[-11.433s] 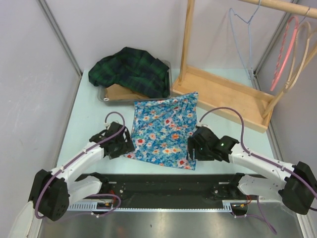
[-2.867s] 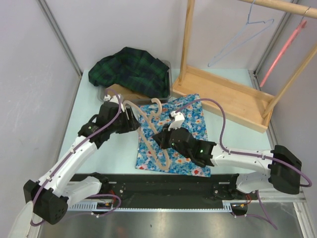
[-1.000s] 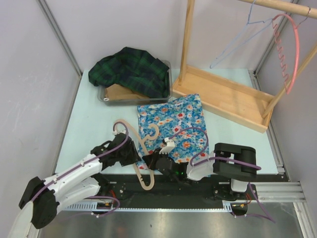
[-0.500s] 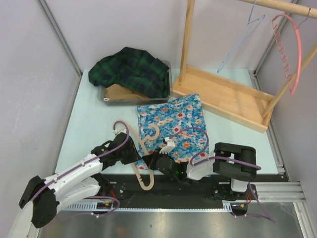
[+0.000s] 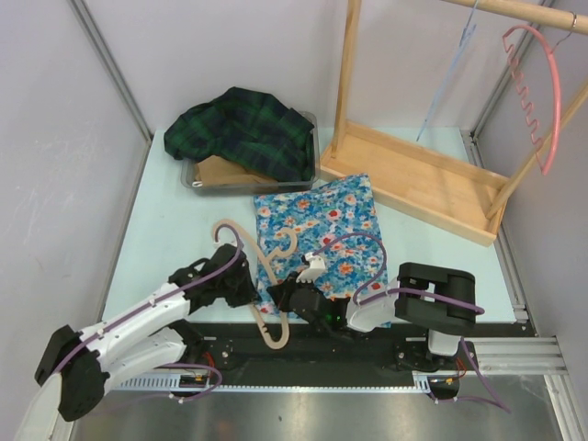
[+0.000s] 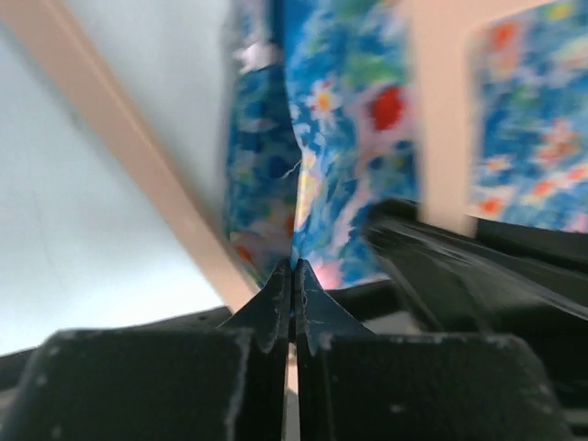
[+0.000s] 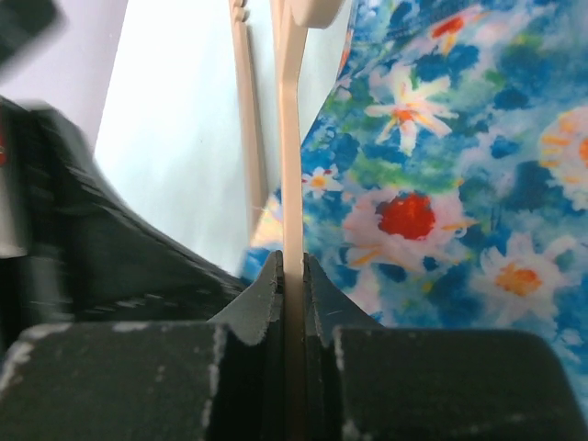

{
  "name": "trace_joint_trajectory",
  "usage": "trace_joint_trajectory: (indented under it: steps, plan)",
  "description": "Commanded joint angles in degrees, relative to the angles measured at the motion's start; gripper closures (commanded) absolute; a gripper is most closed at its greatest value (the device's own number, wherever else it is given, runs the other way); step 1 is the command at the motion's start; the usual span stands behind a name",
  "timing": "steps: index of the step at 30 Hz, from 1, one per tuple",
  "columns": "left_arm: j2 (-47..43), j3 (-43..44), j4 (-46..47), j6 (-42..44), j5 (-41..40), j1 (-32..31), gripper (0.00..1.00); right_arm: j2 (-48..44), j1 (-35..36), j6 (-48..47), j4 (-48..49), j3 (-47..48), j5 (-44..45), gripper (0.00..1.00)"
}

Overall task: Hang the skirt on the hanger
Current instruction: Place skirt on hanger

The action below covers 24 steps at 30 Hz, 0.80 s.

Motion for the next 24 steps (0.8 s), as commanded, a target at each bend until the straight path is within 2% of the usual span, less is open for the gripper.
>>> trace_joint_trajectory:
  steps: [1,5,9,17,24]
  plan:
    - [-3.0,8.0,-4.6,0.8,0.4,-0.5,1.0,-1.6,0.5,-8.7,0.4,0.1,5.4,1.0]
    - [-4.1,11.7,-6.7,1.0,0.9,-0.6,1.0,-1.8,1.7,-14.5,-0.1,1.5,8.1,1.0]
    - [-5.2,12.5,-9.5,0.9,1.0,-0.7,1.0,-2.7,2.1,-14.4,-2.6,2.1,12.1,1.0]
    - [-10.6,6.8,-11.4,-0.5,2.7,-0.9,1.0,-7.9,2.2,-19.0,-4.6,2.1,18.1,1.0]
    - [-13.9,3.5,-8.3,-1.2,7.3,-1.2,1.0,-7.3,0.6,-19.9,-5.9,3.1,17.0,1.0]
